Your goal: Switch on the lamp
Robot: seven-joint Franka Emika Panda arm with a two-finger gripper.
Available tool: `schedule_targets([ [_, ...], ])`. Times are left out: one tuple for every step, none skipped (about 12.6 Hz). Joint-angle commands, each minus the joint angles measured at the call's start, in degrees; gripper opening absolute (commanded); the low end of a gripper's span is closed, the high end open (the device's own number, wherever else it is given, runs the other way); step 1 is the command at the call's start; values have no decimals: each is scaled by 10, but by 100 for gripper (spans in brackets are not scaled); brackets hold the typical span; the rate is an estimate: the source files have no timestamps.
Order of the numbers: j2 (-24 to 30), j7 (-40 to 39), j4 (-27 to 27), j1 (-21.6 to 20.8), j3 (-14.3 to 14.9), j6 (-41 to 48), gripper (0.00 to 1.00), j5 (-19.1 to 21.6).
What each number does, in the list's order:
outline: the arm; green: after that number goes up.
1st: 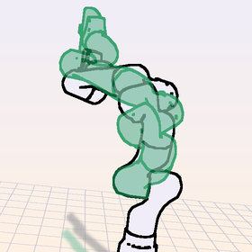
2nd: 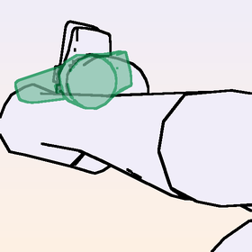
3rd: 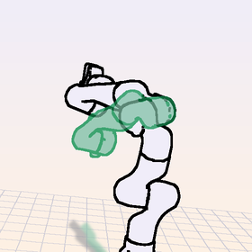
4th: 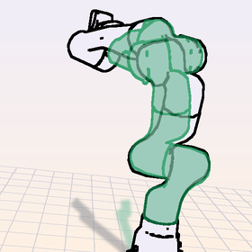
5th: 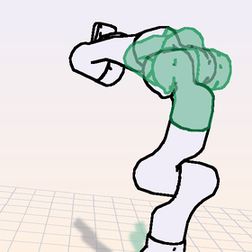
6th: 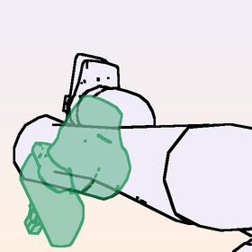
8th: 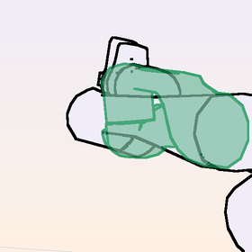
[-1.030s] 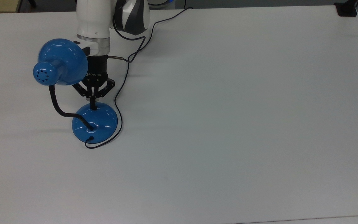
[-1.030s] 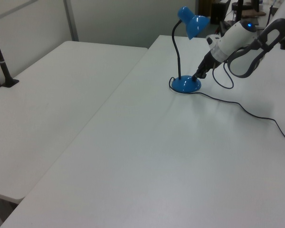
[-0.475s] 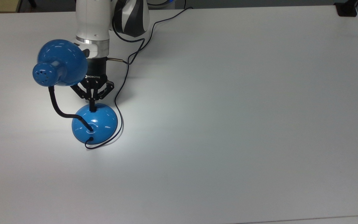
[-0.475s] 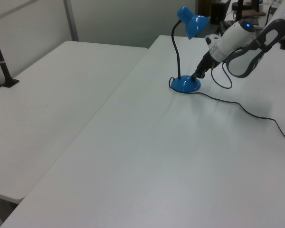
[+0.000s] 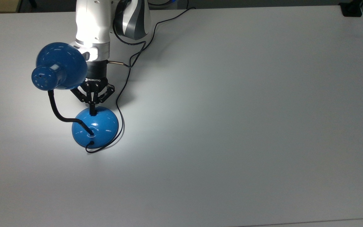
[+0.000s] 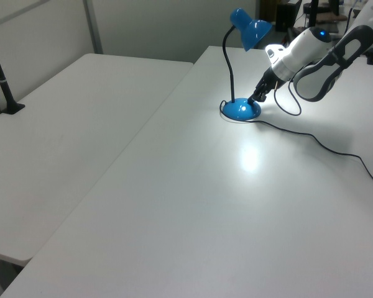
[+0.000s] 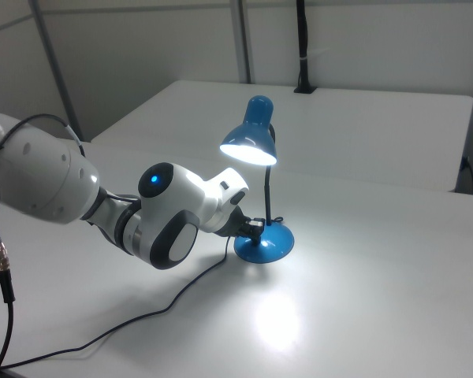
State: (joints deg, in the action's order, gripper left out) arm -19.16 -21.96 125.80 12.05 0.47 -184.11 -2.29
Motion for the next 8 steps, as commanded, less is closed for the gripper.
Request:
schedule_targets([
  [10,-7,4,-2,6,4,0,0],
  [39,-6,8,-1,6,46,0,0],
  [67,-6,9,-4,6,105,0,0],
  [86,-8,9,-6,6,148,0,-3],
  [96,-8,9,-9,6,174,0,-4],
  [105,-7,9,-13,5,216,0,-4],
  [114,-7,9,-23,5,266,0,-4],
  [131,-5,8,-28,4,321,0,-4],
])
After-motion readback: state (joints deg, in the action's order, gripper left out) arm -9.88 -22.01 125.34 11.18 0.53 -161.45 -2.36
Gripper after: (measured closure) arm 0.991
